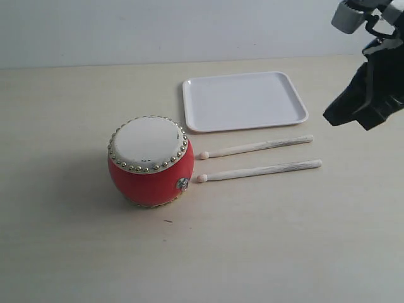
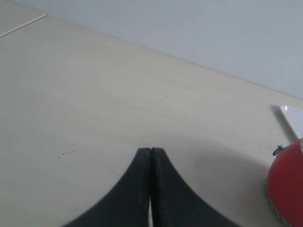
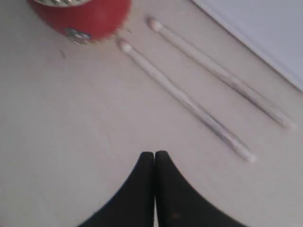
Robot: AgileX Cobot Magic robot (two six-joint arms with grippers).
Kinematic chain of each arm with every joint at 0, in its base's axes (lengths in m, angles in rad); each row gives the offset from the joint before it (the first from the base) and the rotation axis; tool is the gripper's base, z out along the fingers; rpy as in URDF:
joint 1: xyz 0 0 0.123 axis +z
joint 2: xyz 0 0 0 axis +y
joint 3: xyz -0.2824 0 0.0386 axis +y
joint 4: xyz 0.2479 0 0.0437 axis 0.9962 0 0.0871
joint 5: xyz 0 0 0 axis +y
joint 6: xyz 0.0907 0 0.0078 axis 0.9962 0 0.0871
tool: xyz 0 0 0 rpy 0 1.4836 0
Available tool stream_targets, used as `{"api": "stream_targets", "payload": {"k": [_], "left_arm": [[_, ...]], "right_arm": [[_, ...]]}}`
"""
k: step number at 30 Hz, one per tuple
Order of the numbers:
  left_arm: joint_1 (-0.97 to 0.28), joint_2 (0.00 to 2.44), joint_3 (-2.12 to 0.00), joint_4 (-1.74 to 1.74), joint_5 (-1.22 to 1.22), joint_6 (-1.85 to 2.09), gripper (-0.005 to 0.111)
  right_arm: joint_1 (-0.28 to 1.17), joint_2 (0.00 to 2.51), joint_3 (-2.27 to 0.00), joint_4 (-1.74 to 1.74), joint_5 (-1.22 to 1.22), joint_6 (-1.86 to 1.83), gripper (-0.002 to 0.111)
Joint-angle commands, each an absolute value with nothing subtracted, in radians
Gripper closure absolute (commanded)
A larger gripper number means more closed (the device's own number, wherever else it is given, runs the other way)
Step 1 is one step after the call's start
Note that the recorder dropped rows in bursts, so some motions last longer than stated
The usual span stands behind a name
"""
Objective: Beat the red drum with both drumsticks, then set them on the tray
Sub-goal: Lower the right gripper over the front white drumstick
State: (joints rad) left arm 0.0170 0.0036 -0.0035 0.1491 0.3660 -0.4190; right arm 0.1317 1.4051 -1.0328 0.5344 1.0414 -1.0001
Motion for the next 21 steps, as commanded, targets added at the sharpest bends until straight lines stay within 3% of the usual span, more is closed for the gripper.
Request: {"api": "stream_targets", "payload": {"k": [1, 11, 21], "left_arm": [[0.018, 0.000, 0.000, 0.152, 0.359, -0.422, 0.107], [0.018, 0.000, 0.000, 0.152, 0.359, -0.422, 0.107], [0.018, 0.000, 0.000, 0.152, 0.359, -0.422, 0.107]], "right_arm": [[0.128, 1.409, -1.043, 0.782, 1.066, -1.049, 0.108], [0.128, 1.410, -1.043, 0.930, 0.906, -1.046, 0.108], [0.128, 1.563, -1.047, 0.514, 0.713, -1.284, 0.108]]}}
